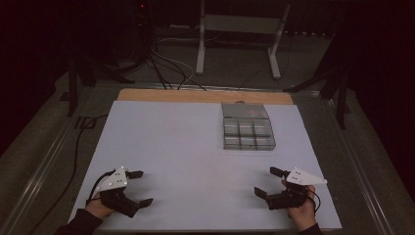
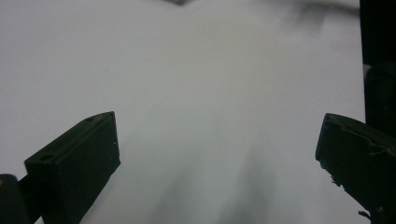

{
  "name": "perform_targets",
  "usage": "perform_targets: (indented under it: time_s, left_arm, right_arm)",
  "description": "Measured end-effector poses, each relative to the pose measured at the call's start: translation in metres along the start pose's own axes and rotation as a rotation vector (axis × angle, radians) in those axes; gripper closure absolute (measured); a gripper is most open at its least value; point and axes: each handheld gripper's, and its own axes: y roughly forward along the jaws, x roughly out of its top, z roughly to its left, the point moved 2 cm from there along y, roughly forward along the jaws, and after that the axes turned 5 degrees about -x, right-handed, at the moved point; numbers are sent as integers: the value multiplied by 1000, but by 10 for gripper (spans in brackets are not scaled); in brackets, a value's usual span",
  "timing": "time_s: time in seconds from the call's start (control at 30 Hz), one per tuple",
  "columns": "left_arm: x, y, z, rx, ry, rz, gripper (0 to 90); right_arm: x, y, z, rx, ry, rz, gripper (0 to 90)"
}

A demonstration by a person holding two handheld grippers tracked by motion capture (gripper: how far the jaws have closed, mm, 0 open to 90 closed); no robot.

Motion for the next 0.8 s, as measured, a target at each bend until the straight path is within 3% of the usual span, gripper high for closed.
perform_targets:
  time_s: [0.13, 0.53, 0.8]
  left_arm:
    - [1, 1, -1, -26, -6, 4, 11]
    - [15, -2, -10, -113, 28, 5, 11]
    - [31, -12, -8, -145, 57, -27, 11]
  right_arm:
    - [0, 0, 1, 8, 2, -3, 0]
    - [3, -1, 4, 28, 0, -16, 0]
    - [3, -1, 5, 35, -5, -15, 0]
